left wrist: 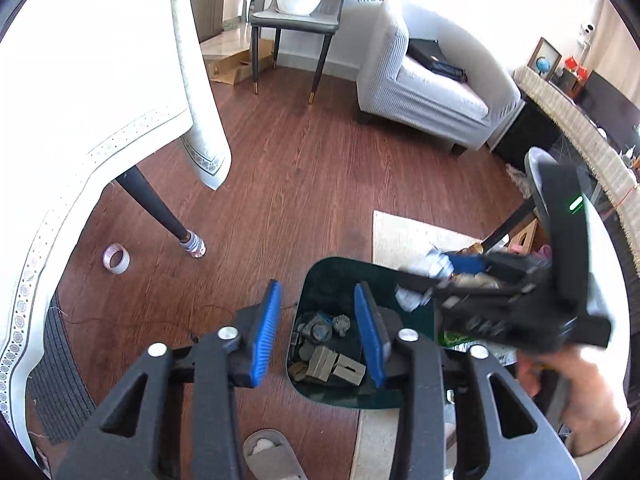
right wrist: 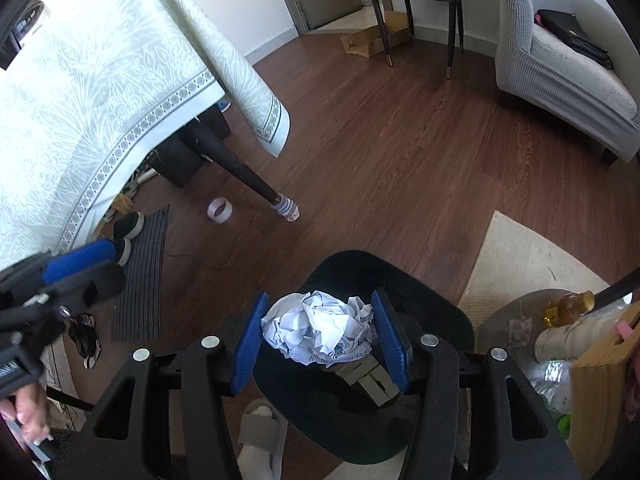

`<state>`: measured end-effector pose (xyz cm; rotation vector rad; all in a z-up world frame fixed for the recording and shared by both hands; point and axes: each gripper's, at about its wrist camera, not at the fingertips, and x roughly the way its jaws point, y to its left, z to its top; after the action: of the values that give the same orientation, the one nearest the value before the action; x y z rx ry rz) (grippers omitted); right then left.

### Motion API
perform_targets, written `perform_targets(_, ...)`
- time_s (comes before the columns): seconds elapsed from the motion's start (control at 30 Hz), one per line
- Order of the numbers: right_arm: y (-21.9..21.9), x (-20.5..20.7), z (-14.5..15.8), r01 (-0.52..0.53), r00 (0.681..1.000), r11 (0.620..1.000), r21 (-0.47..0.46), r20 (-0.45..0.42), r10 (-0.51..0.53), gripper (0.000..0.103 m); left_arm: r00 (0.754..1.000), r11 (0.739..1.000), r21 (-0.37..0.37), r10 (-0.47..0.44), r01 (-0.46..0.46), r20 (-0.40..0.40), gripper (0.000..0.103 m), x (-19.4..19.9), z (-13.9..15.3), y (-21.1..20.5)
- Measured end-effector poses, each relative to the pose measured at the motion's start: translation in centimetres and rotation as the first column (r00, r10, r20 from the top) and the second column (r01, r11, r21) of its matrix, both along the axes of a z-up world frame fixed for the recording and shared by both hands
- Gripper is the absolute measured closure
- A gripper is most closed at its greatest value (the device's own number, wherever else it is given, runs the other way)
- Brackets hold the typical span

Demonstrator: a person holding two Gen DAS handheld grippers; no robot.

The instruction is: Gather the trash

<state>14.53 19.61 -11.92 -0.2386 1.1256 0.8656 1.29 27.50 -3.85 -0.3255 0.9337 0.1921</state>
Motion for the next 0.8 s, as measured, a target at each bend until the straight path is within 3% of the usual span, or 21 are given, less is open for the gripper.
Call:
perform_targets(0.3,2.3,-2.2,-6.2,-0.081,0.996,0.982,-0.173,-0.044,0.074,0.049,0.995,1.000,-0.030,0.002,0.001,0.101,0.073,-0.6,2.2,0.1)
perform_targets(0.63,2.7,-3.4,-14.1,-0.137,0.988,0.918,-0.373,-0.115,0.101,0.046,0.976,0.998,-0.054,-0.001,0.013,0.220,0.074,-1.1,4.5,0.0)
perform_targets(0.8,1.6,-3.6,-15.8,-0.143,0.987,0.889,-0.435,-0.124,0.098,0.040,0.967,0.998,-0.060,0.018,-0.003,0.254,0.074,-1.6,5.6,0.5)
